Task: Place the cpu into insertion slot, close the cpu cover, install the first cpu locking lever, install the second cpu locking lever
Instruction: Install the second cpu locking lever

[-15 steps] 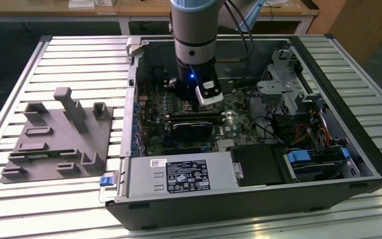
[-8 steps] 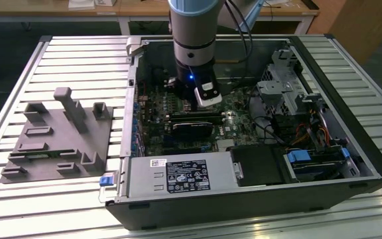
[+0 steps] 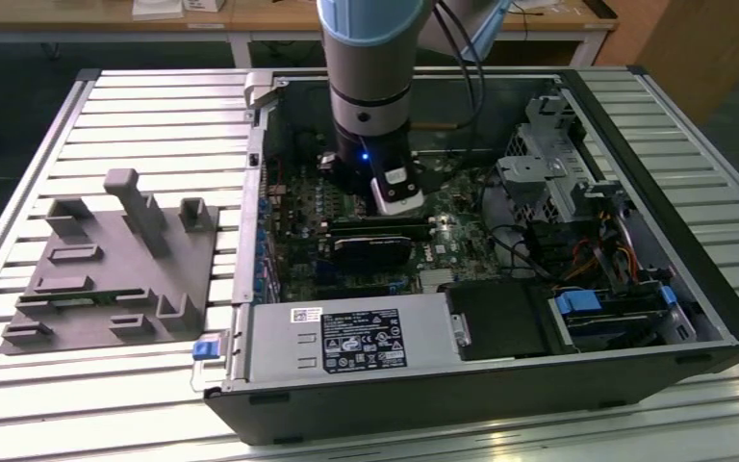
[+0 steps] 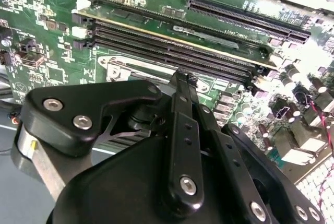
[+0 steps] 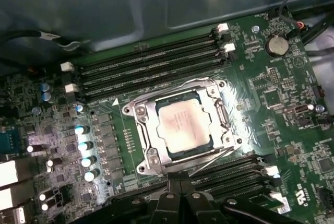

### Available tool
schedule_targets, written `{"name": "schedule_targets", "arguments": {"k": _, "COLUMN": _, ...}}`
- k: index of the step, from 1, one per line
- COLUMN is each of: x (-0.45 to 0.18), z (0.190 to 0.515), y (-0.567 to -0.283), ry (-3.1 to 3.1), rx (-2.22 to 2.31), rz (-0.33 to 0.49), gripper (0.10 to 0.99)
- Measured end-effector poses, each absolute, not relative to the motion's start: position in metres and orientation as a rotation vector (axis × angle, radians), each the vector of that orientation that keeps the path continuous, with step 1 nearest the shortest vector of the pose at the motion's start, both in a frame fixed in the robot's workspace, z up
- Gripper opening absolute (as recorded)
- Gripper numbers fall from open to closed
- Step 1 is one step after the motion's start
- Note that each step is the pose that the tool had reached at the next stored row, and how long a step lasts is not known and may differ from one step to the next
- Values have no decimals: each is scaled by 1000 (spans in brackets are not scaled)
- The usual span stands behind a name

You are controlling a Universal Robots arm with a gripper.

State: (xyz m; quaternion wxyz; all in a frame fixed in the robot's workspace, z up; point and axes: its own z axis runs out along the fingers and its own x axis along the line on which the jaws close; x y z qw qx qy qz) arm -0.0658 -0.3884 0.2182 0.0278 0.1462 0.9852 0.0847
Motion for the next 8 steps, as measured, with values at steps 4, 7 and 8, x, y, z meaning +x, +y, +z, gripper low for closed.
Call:
{"name": "schedule_targets", "arguments": {"k": 4, "x": -70, "z": 216, "y": -392, "ry": 3041, "rx": 451, "rz": 298, "gripper": 106}}
{"name": "schedule_targets", "arguments": {"k": 7, "x": -71, "z": 214, "y": -395, "ry": 3042, "rx": 451, "rz": 308, "gripper": 106}}
{"name": "schedule_targets", "arguments": {"k": 8, "x": -72, "z": 214, "y": -395, "ry": 3042, "rx": 451, "rz": 310, "gripper": 106}}
